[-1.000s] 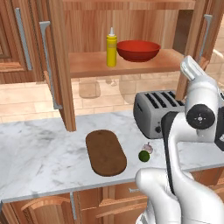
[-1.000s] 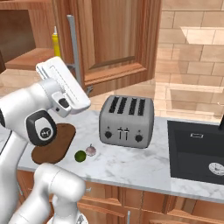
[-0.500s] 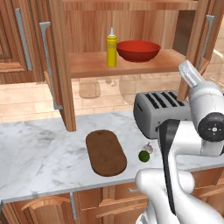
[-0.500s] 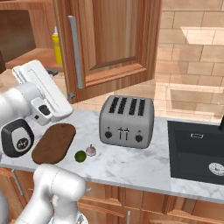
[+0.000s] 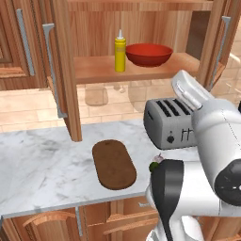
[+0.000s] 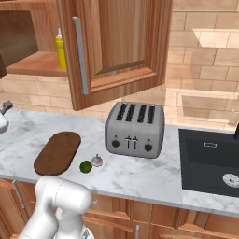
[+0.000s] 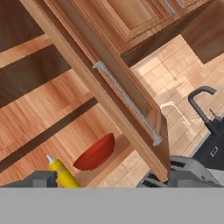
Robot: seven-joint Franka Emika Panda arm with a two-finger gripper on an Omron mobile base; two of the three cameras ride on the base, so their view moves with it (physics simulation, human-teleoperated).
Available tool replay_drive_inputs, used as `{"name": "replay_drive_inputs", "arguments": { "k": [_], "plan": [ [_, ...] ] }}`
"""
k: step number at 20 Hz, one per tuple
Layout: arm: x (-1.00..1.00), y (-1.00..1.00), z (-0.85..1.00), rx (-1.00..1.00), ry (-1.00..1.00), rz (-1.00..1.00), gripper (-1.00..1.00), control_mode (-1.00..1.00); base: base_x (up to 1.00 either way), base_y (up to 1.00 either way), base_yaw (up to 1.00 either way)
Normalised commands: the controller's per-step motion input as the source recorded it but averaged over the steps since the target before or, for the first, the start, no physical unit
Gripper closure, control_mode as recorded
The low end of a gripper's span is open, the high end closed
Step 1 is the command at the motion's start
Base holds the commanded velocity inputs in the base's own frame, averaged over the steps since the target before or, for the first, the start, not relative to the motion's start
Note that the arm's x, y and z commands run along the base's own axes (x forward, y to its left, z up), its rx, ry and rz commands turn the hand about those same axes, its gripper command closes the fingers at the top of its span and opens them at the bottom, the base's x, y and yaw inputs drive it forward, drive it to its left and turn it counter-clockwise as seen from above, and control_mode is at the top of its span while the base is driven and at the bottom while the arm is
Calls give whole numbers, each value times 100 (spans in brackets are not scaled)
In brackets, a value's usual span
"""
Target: Open the cabinet. Place the bowl and condiment on the counter. Then place the lime and garlic on the cutting board.
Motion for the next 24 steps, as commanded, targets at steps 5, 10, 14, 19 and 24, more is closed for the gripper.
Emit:
{"name": "replay_drive_inputs", "arguments": {
  "k": [5,10,14,19,24],
  "plan": [
    [-32,10,8,-2,-12,-9,-100,-100,0,0,0],
    [9,-43,-17,2,-3,-5,-100,-100,0,0,0],
    [49,-73,-30,9,0,0,-100,-100,0,0,0],
    [48,-40,-16,7,0,-2,-100,-100,0,0,0],
    [0,7,0,1,-5,-12,-100,-100,0,0,0]
  ]
}}
